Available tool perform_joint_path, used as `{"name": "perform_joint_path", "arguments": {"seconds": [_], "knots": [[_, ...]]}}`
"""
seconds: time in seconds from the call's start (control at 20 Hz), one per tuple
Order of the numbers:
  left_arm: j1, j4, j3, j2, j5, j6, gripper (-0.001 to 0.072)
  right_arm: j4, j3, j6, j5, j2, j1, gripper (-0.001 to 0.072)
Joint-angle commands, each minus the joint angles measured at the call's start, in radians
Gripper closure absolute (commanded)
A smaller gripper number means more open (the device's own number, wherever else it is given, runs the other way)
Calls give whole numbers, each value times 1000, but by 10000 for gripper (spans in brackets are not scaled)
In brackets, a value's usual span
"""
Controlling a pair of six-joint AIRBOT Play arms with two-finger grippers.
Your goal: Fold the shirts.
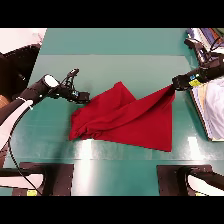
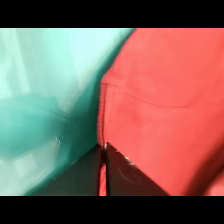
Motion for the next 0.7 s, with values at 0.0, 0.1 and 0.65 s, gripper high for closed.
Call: {"name": "perform_joint_path", "arguments": {"seconds": [0.0,0.1,0.65], "knots": [[0,-4,8,-2,-29,23,671,0,0,0,2,-1,0,698],[0,-4,8,-2,-29,22,680,1,0,0,3,-1,0,698],[126,163,406,612,-19,-13,681,-123,357,-1,-22,232,-32,698]]}}
